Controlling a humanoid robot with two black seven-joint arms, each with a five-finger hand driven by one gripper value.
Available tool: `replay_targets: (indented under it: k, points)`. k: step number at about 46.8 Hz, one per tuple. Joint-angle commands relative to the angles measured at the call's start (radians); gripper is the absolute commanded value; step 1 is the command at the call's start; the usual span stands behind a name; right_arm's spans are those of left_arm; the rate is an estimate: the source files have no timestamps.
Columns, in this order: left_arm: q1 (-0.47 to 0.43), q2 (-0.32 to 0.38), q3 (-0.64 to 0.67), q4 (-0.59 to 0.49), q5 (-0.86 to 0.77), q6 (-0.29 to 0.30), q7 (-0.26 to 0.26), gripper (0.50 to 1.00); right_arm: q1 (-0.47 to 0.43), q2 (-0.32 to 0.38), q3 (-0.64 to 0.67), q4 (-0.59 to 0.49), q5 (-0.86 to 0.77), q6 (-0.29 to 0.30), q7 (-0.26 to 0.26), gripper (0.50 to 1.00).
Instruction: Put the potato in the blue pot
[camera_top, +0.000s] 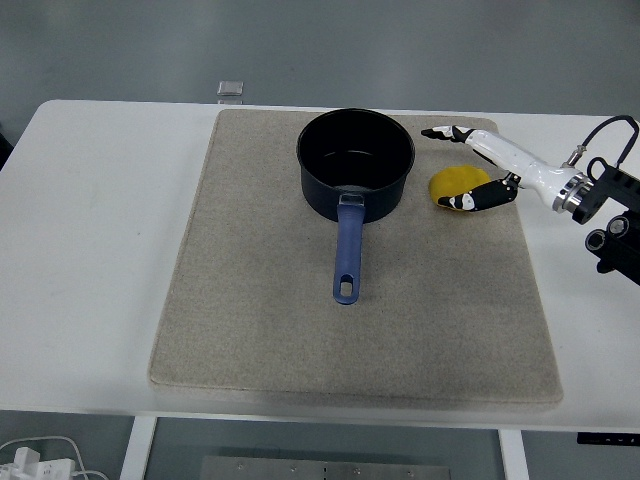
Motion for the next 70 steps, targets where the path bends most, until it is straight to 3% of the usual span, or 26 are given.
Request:
replay_targets:
  k: [1, 19, 41, 51, 60, 70]
  points:
    - [0.0, 0.0, 0.0, 0.001, 0.0, 0.0, 0.0, 0.999, 0.007, 0.025, -0.013, -0.037, -0.005, -0.019, 0.002, 0.924]
    - [0.0, 0.0, 0.0, 0.0, -0.001, 0.0, 0.0, 0.999, 0.001, 0.064, -0.016, -0.083, -0.002, -0.051, 0.004, 0.919]
    - [0.003, 0.0, -0.002, 0.001, -0.001, 0.0, 0.0, 0.999, -0.007, 0.065, -0.024, -0.1, 0.009, -0.042, -0.008, 0.899]
    - [0.003, 0.0, -0.002, 0.0, -0.001, 0.0, 0.0, 0.999, -0.007, 0.067, -0.041, -0.133, 0.009, -0.044, -0.008, 0.809]
    - [0.001, 0.0, -0.002, 0.001, -0.001, 0.0, 0.0, 0.999, -0.008, 0.067, -0.044, -0.137, 0.01, -0.042, -0.008, 0.791]
    - [0.001, 0.0, -0.002, 0.0, -0.001, 0.0, 0.0, 0.999, -0.008, 0.07, -0.052, -0.137, 0.012, -0.042, -0.008, 0.725]
